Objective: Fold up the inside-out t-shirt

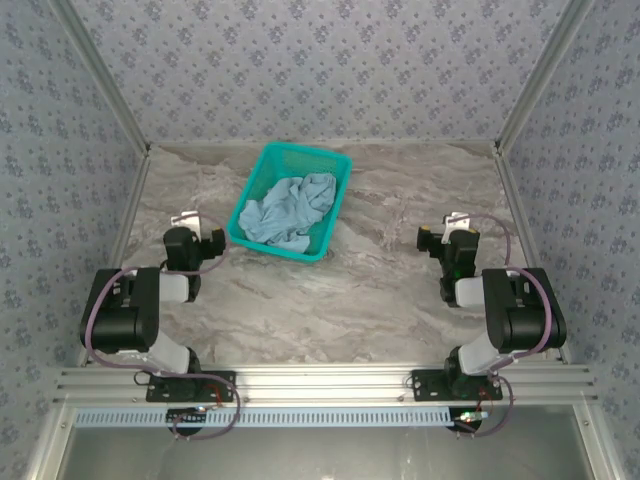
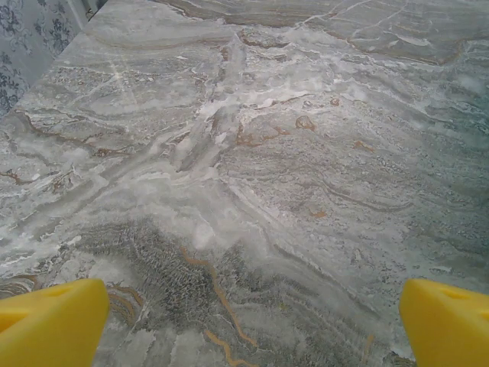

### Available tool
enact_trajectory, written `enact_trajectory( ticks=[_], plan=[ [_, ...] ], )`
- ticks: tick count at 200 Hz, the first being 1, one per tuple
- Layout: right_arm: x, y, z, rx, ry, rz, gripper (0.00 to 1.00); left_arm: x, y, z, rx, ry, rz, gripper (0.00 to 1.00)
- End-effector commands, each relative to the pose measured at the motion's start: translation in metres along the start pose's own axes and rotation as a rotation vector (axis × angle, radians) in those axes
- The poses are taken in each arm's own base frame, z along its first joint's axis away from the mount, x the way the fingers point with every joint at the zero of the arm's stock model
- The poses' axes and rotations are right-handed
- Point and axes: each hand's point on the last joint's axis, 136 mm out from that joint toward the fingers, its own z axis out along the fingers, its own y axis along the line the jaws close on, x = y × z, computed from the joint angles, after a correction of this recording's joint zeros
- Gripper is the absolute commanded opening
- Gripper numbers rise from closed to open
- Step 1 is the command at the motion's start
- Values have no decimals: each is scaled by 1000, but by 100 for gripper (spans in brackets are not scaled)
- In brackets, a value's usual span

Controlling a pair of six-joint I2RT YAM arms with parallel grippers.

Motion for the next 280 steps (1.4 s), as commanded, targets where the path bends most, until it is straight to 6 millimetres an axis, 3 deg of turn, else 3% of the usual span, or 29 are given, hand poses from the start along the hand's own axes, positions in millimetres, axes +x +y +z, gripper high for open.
enact_trajectory(
  ticks=[1, 127, 142, 179, 187, 200, 215, 231, 254, 276, 280],
  plan=[
    [-5, -2, 3, 9, -11, -11, 100, -17, -3, 0, 15, -52, 2, 98],
    [-5, -3, 5, -10, -1, 10, 100, -17, -3, 0, 16, -52, 0, 98],
    [-6, -12, 2, 46, -16, 9, 100, -25, 9, -4, -52, -61, -30, 98],
    [-43, -39, -34, 187, -98, 64, 100, -69, 45, -45, -237, -53, -205, 98],
    [-55, -47, -47, 220, -136, 119, 100, -77, 41, -52, -208, -38, -255, 98],
    [-72, -38, -62, 142, -154, 224, 99, -86, 16, -55, -65, -2, -307, 98],
    [-97, 12, -66, -35, -101, 154, 96, -93, -21, -55, 136, 26, -358, 98],
    [-109, 108, -72, -249, -14, -50, 95, -92, -46, -54, 216, 65, -357, 98],
    [-104, 237, -90, -575, 117, -220, 97, -92, -57, -51, 217, 109, -352, 97],
    [-89, 321, -95, -703, 201, -350, 99, -89, -53, -51, 184, 129, -365, 98],
    [-94, 334, -94, -713, 198, -361, 100, -89, -51, -51, 174, 131, -365, 98]
  ],
)
